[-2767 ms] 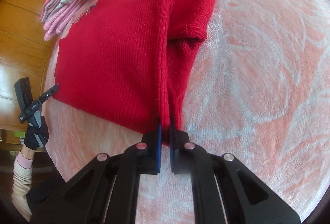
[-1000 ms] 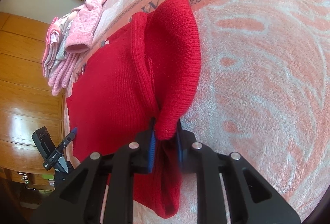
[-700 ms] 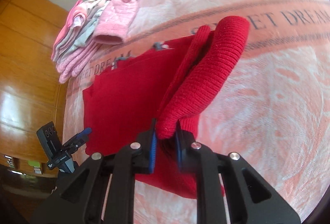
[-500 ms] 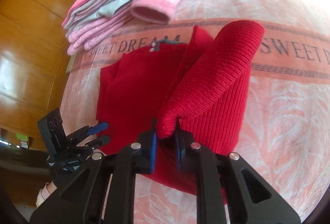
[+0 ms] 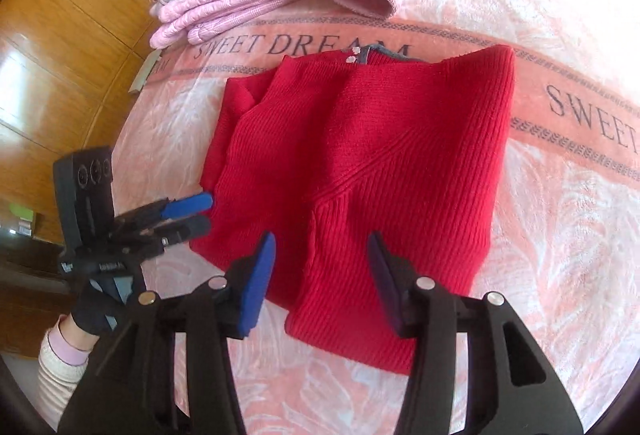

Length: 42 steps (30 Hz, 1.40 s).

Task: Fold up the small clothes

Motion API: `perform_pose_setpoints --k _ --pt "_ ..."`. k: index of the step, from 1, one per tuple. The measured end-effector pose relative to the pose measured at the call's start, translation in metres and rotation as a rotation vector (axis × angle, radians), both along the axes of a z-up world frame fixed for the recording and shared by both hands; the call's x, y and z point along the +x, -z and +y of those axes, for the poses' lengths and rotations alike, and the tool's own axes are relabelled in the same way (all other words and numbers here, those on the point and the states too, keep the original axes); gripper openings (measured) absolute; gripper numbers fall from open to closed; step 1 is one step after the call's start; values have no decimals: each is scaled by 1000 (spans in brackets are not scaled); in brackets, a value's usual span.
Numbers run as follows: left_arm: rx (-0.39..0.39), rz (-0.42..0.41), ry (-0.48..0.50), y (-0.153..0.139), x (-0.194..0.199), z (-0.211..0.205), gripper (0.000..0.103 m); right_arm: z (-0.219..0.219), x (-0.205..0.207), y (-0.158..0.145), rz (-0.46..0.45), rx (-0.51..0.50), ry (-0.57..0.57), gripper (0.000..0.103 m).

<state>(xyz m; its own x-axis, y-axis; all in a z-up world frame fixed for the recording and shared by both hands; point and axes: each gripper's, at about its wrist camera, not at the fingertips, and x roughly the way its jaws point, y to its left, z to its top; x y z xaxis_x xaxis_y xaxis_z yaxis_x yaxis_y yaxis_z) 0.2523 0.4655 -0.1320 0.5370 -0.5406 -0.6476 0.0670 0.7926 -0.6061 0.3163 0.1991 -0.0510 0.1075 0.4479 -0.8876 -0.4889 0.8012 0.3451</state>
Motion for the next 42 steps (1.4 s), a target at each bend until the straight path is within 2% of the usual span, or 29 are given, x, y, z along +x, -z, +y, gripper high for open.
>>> perform_pose_setpoints --k 6,9,13,14,15,16,18,19,21,26,28,29,33,35,40,42 --pt "-75 -32 -15 -23 5 -5 74 13 -57 14 -58 -101 -181 59" --pt "-108 -28 -11 -27 5 -10 75 30 -74 30 -119 -172 -264 64" --pt "-121 -12 1 -25 10 -17 75 45 -82 50 -192 -276 -337 66" --pt "-121 -6 4 -23 12 -18 75 45 -82 55 -208 -299 -343 62" --pt "-125 1 7 -21 10 -18 75 43 -81 58 -208 -303 -341 50" --pt "-132 8 9 -19 9 -19 75 40 -78 60 -205 -303 -333 43" --pt "-153 24 12 -13 12 -20 75 28 -69 58 -187 -270 -301 19" --pt "-166 32 14 -11 14 -21 75 21 -64 57 -167 -236 -279 12" --pt "-206 49 15 -6 16 -24 75 4 -51 49 -105 -129 -212 7" --pt "-440 111 15 18 36 -39 77 -45 -25 26 39 164 -66 6" --pt "-512 148 16 32 49 -51 78 -59 -19 17 52 237 -44 6" --pt "-525 167 9 38 56 -57 78 -67 -18 10 50 272 -37 6" --pt "-662 193 -16 58 80 -79 78 -83 -14 -9 28 311 -30 6" --pt "-686 179 -19 58 92 -88 78 -87 -17 -12 25 329 -35 6" --pt "-682 154 -19 61 121 -102 80 -89 -19 -16 13 342 -58 6" --pt "-687 142 -18 65 129 -103 77 -90 -21 -17 5 341 -62 6"
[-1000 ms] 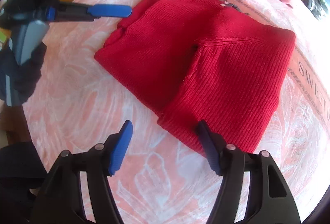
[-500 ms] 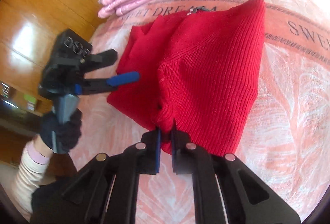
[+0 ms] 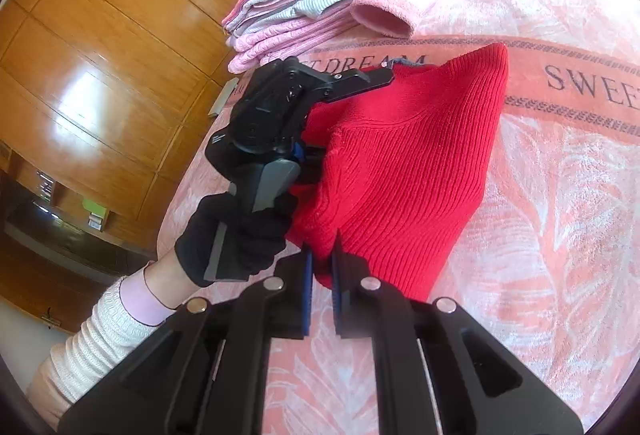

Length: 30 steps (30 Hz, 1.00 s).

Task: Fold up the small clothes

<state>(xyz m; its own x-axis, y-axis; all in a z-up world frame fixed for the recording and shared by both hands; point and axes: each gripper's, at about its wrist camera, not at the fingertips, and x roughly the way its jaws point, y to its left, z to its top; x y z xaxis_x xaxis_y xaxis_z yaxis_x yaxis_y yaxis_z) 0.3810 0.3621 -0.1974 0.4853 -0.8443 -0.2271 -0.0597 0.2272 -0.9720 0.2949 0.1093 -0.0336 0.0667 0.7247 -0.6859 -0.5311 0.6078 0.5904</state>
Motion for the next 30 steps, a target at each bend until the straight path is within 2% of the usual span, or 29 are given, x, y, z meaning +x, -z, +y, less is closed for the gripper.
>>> perform_pose_setpoints --k 1,4,6,9,15,23,26,30 --pt "10 -13 -3 0 3 0 75 -1 -1 -1 -4 -2 -1 6" --pt "84 -38 -5 -5 10 3 55 0 -4 2 11 -1 -6 6" --pt "102 -71 -20 -9 10 9 35 5 -6 4 24 -10 -15 6" --pt "173 -145 -12 -24 2 14 22 17 -9 8 32 -9 -36 6" --pt "207 -268 -44 -57 -18 50 18 55 -19 6 27 7 -91 6" --pt "277 -348 -74 -94 -39 117 18 144 -36 4 -1 25 -190 6" --pt "306 -334 -92 -94 -43 146 18 177 -42 8 -16 12 -219 6" --pt "367 -279 -106 -67 -48 172 18 211 -50 24 -34 -50 -245 6"
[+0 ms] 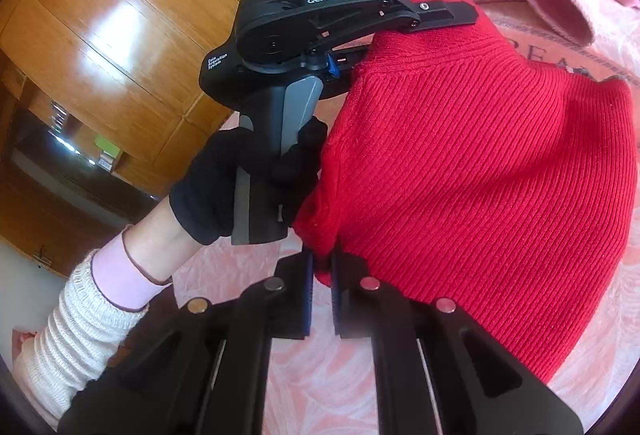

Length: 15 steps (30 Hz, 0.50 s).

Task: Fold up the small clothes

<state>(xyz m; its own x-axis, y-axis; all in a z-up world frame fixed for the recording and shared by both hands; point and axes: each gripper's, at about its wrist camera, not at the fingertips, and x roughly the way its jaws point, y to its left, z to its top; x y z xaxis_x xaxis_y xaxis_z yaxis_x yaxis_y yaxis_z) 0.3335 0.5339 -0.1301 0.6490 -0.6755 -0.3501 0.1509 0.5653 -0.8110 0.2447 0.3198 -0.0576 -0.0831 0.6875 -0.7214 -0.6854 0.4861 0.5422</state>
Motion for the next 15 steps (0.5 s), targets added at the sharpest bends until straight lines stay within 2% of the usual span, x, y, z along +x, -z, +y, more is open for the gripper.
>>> perform_pose_setpoints --k 3,5,7,8,10,11,12,15 --pt "28 64 -20 30 2 8 18 19 -6 20 -31 -85 -10 6" --pt "17 91 -34 47 2 14 19 27 -10 34 -54 -145 -20 6" --pt "-4 113 -39 56 2 17 24 30 -13 48 -50 -188 -31 11" --pt "-12 115 -39 56 2 16 26 28 -14 52 -36 -193 -31 12" --pt "-15 112 -36 52 2 13 36 19 -12 52 9 -165 -43 20" --pt "-16 108 -35 50 2 12 45 11 -10 49 40 -137 -37 30" --pt "-12 104 -38 46 3 12 49 1 -6 45 58 -112 -22 37" --pt "21 103 -44 39 11 4 52 -35 6 28 13 -111 68 39"
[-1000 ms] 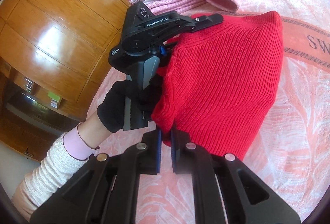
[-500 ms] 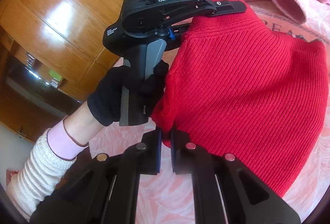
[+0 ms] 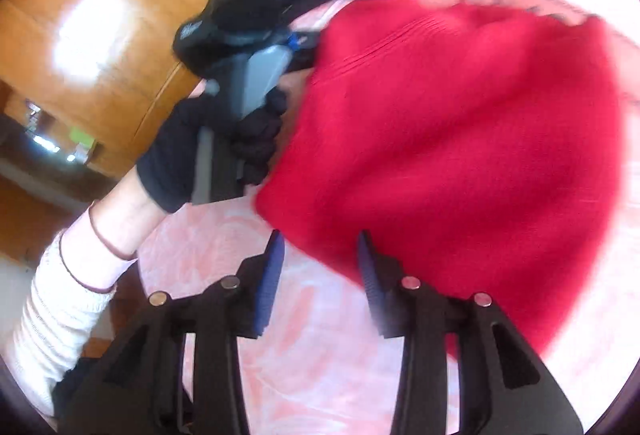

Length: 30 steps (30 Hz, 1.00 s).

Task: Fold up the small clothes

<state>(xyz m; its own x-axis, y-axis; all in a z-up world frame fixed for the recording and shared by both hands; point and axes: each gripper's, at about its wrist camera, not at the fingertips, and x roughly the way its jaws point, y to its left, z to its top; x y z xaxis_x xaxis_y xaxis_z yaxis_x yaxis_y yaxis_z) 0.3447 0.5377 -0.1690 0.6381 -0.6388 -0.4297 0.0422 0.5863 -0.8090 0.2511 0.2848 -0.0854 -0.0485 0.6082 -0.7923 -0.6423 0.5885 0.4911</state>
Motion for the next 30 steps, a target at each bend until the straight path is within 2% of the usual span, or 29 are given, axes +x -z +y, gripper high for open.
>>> perform_pose_setpoints --k 3,7,9,11,12,15,16,17,19,21,22,25,28,29,30 --pt "-12 -10 7 -3 1 -9 51 -33 13 -3 -62 -66 97 39" --pt "-46 -62 45 -16 1 -17 50 -68 26 19 -11 -110 178 28" --pt "23 -25 22 -13 2 -13 46 -83 26 29 50 -70 200 27" --pt "74 61 -24 5 3 -5 40 -89 27 34 63 -55 204 24" --pt "68 83 -40 14 1 0 33 -91 27 34 57 -60 202 23" --pt "15 77 -53 23 -6 7 31 -91 26 30 49 -83 197 23" --pt "7 80 -41 21 -6 7 32 -91 26 27 50 -89 196 23" --pt "9 80 -31 15 -8 6 40 -90 28 23 51 -86 198 24" --pt "-3 66 -8 3 -18 3 52 -93 27 9 36 -73 208 34" --pt "35 88 16 -6 -34 -4 61 -94 25 4 13 -78 229 47" --pt "63 107 29 -9 -44 -8 66 -99 22 3 13 -83 242 48" --pt "113 114 65 -14 -83 -22 70 -118 17 10 83 -93 266 51" --pt "109 171 62 -3 -112 -30 72 -125 18 25 173 -86 283 51" --pt "103 188 55 3 -120 -32 72 -126 20 30 194 -80 288 51" --pt "106 200 52 7 -126 -34 72 -127 21 32 216 -67 289 46"
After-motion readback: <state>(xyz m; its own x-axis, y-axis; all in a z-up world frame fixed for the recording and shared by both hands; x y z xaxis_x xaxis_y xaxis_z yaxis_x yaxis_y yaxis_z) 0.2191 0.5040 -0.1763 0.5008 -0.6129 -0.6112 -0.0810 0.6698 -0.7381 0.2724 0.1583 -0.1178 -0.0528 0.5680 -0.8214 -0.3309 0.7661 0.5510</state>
